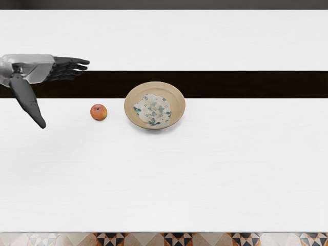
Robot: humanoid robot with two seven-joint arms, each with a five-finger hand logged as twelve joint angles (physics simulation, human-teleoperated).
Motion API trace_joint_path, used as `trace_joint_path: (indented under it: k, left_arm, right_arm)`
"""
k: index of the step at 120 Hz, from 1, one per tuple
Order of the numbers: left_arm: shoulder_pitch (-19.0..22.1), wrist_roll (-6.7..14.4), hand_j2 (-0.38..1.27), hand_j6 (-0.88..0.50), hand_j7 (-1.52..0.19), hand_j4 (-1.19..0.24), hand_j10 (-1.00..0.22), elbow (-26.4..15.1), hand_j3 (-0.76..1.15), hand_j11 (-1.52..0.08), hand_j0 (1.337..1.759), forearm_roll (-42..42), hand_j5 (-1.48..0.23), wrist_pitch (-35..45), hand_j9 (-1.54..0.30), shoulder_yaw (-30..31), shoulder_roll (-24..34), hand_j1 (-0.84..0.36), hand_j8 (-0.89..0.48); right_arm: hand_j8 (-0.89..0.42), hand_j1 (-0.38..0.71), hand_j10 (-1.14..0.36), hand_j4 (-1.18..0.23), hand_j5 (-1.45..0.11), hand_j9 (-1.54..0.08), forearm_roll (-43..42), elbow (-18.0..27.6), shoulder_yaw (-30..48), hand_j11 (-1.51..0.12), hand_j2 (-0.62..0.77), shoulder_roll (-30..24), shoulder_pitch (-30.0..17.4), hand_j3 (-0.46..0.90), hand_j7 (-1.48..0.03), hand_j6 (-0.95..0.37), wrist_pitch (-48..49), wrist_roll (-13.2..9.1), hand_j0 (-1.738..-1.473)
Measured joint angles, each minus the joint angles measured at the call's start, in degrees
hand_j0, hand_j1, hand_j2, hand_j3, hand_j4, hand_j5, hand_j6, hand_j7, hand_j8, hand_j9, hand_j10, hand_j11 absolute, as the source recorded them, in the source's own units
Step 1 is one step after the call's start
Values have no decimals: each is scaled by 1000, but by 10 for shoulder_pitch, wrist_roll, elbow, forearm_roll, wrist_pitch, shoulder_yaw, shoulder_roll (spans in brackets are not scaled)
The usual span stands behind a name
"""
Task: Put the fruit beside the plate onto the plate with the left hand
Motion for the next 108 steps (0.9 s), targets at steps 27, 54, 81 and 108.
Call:
trace_joint_path:
  k: [27, 54, 81, 108]
  left_arm:
    - [-24, 158, 1, -6, -1, -4, -4, 0, 0, 0, 1658, -2, -1, 0, 0, -7, -56, 349, -6]
    - [-66, 380, 0, -6, 0, -5, -4, -8, 0, 0, 1658, 43, -1, 0, 0, -64, -134, 349, -6]
    - [-56, 407, 0, -5, 0, -4, -3, -34, 0, 0, 1658, 118, -1, 9, 0, -71, -197, 349, -5]
    - [-35, 410, 1, -5, -1, -4, -3, -37, 0, 0, 1658, 218, -1, 95, 0, -67, -249, 349, -4]
  right_arm:
    - [-15, -331, -15, -15, -20, -20, 0, 0, 1, -20, -3, 0, 2, 0, -20, -15, 0, 0, -1658]
    - [-15, -331, -15, -15, -20, -20, 0, 0, 2, -20, -3, 0, 4, 0, -20, -15, 0, 0, -1658]
    - [-15, -331, -15, -15, -20, -20, 0, 0, 2, -20, -3, 0, 4, 0, -20, -15, 0, 0, -1658]
    - [-15, -331, -15, -15, -20, -20, 0, 0, 3, -20, -3, 0, 4, 0, -20, -15, 0, 0, -1658]
